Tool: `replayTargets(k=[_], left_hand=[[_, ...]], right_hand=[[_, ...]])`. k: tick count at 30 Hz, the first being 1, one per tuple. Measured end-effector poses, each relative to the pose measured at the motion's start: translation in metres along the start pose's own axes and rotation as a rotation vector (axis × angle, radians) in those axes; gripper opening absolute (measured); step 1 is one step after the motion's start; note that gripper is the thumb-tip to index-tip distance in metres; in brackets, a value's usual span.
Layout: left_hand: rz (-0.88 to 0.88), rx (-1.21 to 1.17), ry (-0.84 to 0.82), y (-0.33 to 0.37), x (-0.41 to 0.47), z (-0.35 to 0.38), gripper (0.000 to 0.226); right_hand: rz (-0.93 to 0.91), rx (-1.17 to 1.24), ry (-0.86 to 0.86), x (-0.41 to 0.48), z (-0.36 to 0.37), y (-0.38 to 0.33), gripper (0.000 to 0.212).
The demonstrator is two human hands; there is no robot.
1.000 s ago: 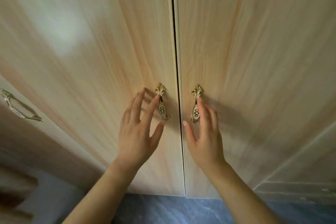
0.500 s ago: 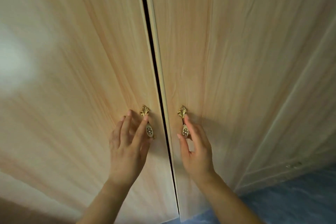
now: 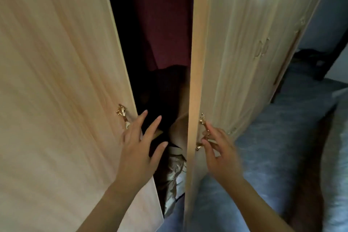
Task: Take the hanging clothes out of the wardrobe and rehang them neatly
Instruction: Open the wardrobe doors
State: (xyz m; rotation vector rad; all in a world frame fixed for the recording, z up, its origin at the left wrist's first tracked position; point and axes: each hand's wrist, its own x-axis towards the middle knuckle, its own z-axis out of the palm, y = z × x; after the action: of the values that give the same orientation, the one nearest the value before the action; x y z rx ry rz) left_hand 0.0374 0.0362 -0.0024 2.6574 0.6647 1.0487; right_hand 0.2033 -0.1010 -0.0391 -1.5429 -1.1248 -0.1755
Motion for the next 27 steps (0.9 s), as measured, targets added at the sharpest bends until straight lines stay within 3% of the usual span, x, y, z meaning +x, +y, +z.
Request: replayTargets(k=[3,6,9,14,20,27], left_hand=[[-0.057,-0.148,-0.017,0.026,0.024,0.007,0.055],[0.029,-0.132,0.006,0.054,0.047,0.012,0.055],[0.154,-0.397,-0.059,0.088,0.071,0.017,0.054],[0.225,-0.743,-0.135,0.131,0.09,0.04,0.055],[0.172,-0.794,-0.074,0.176,0.089,0.074,0.062],[0.14,-0.799,0.087,0.228,0.096,0.114,0.055]], right_hand=[[0.052,0.009,0.009,-0.006,-0.027,0.003,0.063],[0.078,0.041,0.009,-0.011,-0.05,0.006,0.063],[0.096,0.088,-0.018,-0.013,-0.071,0.007,0.05],[0.159,0.179,-0.083,-0.013,-0.104,0.009,0.049],[0.208,0.193,-0.06,-0.013,-0.141,0.03,0.057],[0.167,0.185,0.146,-0.023,-0.177,0.057,0.052]])
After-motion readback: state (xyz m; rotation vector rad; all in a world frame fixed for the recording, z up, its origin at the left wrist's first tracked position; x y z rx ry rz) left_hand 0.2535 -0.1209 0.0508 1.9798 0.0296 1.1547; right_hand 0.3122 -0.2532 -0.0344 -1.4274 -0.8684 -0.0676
